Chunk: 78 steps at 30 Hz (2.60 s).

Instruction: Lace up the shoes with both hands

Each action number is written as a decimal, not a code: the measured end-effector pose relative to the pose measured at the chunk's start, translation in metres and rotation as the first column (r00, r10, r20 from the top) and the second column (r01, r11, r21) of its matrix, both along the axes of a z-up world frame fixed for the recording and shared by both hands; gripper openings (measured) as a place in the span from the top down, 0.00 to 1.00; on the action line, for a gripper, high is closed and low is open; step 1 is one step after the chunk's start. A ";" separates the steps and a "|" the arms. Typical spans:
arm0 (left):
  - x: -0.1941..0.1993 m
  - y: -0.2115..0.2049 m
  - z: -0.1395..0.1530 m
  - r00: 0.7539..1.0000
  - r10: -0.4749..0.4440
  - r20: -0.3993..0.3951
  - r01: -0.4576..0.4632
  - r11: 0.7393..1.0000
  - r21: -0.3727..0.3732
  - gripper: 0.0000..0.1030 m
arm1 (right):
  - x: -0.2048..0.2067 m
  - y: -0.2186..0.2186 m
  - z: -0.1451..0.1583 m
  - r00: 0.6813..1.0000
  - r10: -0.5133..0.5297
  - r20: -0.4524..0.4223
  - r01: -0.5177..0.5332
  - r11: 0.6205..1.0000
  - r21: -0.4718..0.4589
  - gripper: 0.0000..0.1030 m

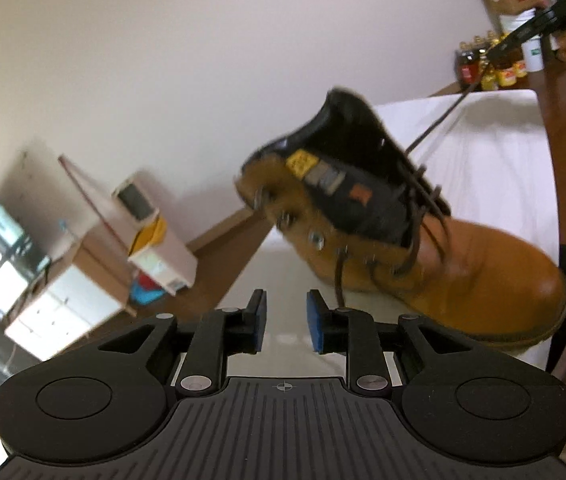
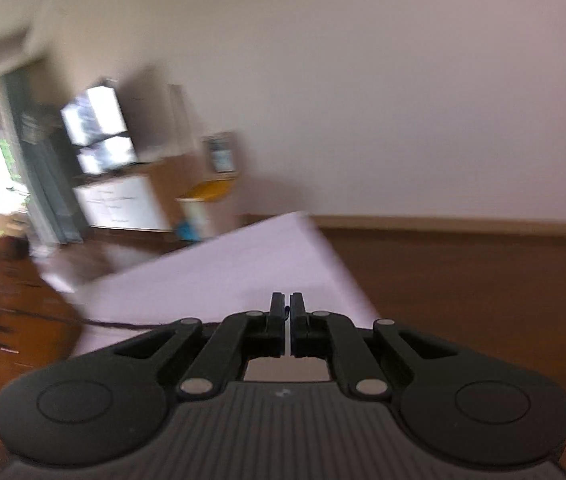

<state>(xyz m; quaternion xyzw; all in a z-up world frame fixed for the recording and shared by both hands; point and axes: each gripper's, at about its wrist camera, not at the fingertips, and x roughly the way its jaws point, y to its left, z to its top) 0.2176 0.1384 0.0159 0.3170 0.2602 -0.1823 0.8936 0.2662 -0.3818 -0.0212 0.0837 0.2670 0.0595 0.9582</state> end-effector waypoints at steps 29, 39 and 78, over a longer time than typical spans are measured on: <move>0.017 -0.017 -0.029 1.000 -0.017 -0.025 0.015 0.994 -0.107 0.85 | -0.026 0.191 0.010 0.774 0.633 -0.019 -0.599 0.723 -0.344 0.66; 0.008 -0.015 -0.027 1.000 -0.016 -0.004 0.016 0.991 -0.136 0.97 | -0.010 0.267 -0.002 0.669 0.743 -0.033 -0.687 0.601 -0.408 0.84; -0.030 0.016 -0.041 0.925 0.364 -0.109 -0.379 0.907 -0.183 0.37 | -0.039 0.158 -0.021 0.880 0.474 -0.038 -0.470 0.854 -0.224 0.34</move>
